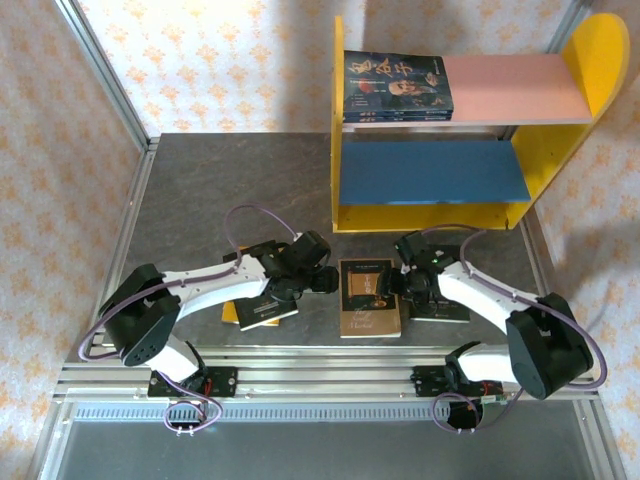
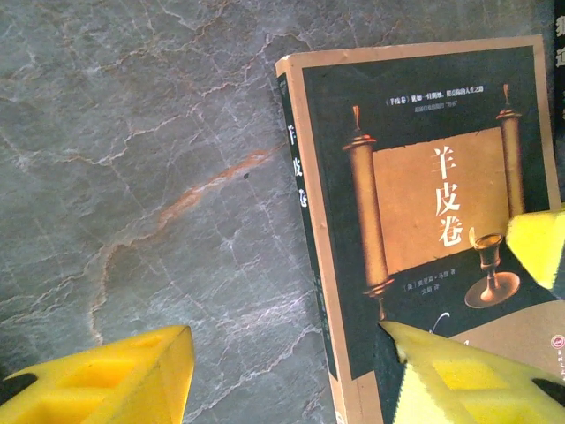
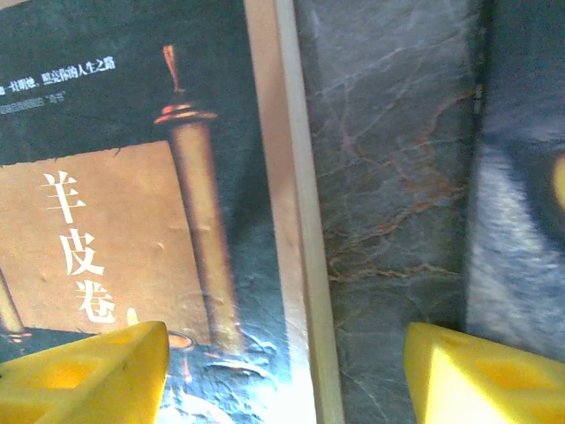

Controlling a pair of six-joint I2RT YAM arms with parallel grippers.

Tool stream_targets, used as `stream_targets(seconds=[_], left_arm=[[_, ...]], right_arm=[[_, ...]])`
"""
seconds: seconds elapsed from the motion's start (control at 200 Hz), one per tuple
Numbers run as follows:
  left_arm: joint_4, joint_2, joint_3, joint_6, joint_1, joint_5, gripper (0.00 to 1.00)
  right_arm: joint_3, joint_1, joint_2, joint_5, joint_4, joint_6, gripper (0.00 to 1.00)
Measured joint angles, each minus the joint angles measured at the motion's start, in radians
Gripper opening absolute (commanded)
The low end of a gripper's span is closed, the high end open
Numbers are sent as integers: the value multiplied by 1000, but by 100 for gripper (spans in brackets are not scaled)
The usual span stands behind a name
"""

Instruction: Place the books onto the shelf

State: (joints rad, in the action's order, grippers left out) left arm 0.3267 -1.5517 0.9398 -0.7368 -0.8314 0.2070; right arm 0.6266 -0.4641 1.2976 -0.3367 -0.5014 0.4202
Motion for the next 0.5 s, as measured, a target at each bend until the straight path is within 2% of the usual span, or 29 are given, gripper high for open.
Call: stream_targets(seconds=[0.501], left_arm=[[-63,-83,0,-26,0,49,56]], right_arm=[[12,-27,63,-14,40,35,65]])
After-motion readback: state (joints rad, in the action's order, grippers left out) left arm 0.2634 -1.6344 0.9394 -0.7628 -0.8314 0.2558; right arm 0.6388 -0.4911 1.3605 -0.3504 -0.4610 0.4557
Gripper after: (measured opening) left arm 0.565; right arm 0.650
